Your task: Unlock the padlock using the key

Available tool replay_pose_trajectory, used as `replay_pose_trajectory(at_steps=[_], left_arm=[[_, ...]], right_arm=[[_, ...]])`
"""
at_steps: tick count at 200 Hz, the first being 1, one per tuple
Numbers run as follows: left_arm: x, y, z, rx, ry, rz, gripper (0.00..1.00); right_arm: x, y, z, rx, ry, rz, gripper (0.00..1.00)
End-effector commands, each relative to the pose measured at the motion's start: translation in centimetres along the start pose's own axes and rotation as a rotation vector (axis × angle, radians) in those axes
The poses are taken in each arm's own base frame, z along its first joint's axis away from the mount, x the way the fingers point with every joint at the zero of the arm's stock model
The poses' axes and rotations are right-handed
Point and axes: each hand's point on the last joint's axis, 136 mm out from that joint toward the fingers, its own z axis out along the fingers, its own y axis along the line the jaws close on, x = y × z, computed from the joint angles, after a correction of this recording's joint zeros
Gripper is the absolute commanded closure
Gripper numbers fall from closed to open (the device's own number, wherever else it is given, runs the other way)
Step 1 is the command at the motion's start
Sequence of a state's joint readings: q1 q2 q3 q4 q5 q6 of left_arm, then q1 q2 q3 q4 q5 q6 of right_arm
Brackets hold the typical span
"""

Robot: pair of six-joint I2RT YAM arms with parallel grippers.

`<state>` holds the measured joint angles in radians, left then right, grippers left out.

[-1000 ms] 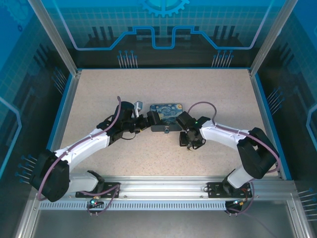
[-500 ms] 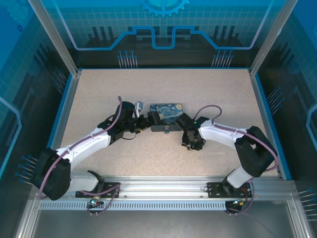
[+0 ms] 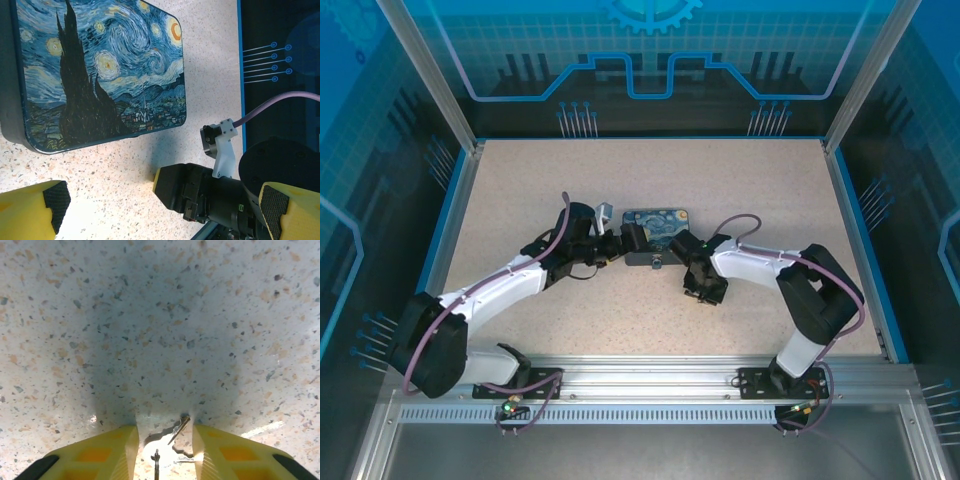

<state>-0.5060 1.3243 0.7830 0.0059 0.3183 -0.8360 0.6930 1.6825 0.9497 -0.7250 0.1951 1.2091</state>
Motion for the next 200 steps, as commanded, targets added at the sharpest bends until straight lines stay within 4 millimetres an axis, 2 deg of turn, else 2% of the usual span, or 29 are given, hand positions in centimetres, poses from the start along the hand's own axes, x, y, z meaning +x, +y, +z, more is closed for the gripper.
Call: replay_pose_trajectory(at_steps=[1, 24, 53, 91, 116, 138, 162, 179, 200], left_arm=[[-0.3, -1.5, 0.1, 0.045, 0.008, 0.035, 0.01], [-0.3, -1.6, 0.0, 0.047, 0.008, 0.038, 0.01], [-0.2, -1.5, 0.0, 0.047, 0.01, 0.037, 0.01], [-0.3, -1.5, -0.3, 0.047, 0.004, 0.035, 0.01], [-0.2, -1.5, -0.4, 0.048, 0.004, 0.034, 0.01], [-0.1, -1.4, -0.4, 0.045, 0.005, 0.03, 0.01], [-0.1, -1.3, -0.6, 0.043, 0.001, 0.029, 0.01], [0.0, -1.3, -0.7, 0.041, -0.004, 0.03, 0.01], [0.0, -1.2, -0.9, 0.038, -0.007, 0.029, 0.01]], right_arm=[[0.7, 0.2, 1.0, 0.028, 0.015, 0.004, 0.67], [1.2, 0.4, 1.1, 0.03, 0.018, -0.008, 0.71], [1.6, 1.1, 1.2, -0.007, 0.019, -0.059, 0.85], [2.3, 1.6, 0.9, -0.026, 0.008, -0.232, 0.99], [2.8, 2.1, 0.5, -0.045, -0.016, -0.369, 1.0], [3.3, 2.8, 0.1, -0.089, -0.026, -0.455, 0.95], [3.3, 3.1, -0.7, -0.114, -0.041, -0.483, 0.72], [3.4, 3.0, -1.0, -0.12, -0.045, -0.488, 0.68], [3.4, 3.1, -1.2, -0.128, -0.044, -0.501, 0.68]])
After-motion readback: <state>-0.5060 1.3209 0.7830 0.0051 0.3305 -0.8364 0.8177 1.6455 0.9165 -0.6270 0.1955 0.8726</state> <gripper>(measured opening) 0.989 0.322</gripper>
